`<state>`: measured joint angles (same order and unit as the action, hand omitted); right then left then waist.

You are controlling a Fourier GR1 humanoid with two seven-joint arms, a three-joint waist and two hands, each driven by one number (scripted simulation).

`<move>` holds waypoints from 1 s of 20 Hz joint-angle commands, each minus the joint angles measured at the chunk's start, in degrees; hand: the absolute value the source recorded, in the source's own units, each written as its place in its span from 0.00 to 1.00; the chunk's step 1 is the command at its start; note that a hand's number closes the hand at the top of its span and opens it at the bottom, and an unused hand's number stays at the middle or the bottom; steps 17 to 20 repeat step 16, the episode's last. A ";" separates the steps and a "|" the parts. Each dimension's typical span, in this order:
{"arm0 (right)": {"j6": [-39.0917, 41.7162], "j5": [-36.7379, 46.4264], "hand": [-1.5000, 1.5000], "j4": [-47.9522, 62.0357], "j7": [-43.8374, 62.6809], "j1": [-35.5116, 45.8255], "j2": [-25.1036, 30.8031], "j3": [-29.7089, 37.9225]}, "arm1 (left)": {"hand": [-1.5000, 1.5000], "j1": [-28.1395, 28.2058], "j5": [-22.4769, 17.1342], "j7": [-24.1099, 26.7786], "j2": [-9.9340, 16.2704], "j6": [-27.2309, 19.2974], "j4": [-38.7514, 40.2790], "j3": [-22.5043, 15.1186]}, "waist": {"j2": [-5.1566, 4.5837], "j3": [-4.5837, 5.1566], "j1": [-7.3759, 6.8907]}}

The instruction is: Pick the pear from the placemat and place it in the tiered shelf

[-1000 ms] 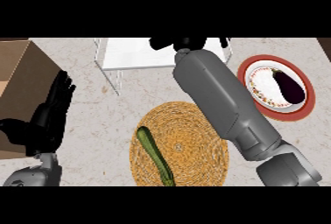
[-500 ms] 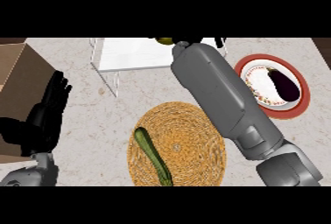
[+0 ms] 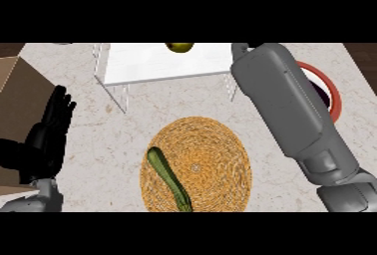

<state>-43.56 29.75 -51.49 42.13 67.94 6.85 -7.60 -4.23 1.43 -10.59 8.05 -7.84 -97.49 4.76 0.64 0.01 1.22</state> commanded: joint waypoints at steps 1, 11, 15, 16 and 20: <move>2.47 1.71 0.00 -10.74 7.00 -6.00 5.53 0.28 | 0.50 0.38 0.26 0.58 -0.02 -0.57 0.87 0.86 | 0.23 -0.01 0.96; 15.93 -5.60 0.00 -47.43 12.41 -30.62 16.49 2.08 | 0.50 2.18 -0.52 1.13 -0.32 0.69 -0.45 0.64 | -0.10 -0.03 0.32; 20.13 -9.71 0.00 -57.37 13.95 -36.01 21.13 7.48 | 0.50 2.48 0.33 1.25 -0.21 0.77 -1.53 0.18 | -0.30 -0.02 -0.32; 19.25 -9.34 0.00 -59.06 13.06 -38.17 19.56 6.63 | 0.50 -2.47 1.04 -2.61 -0.38 -0.78 -0.35 -0.08 | -0.41 -0.03 -0.32; 19.25 -9.34 0.00 -59.06 13.06 -38.17 19.56 6.63 | 0.50 -2.47 1.04 -2.61 -0.38 -0.78 -0.35 -0.08 | -0.41 -0.03 -0.32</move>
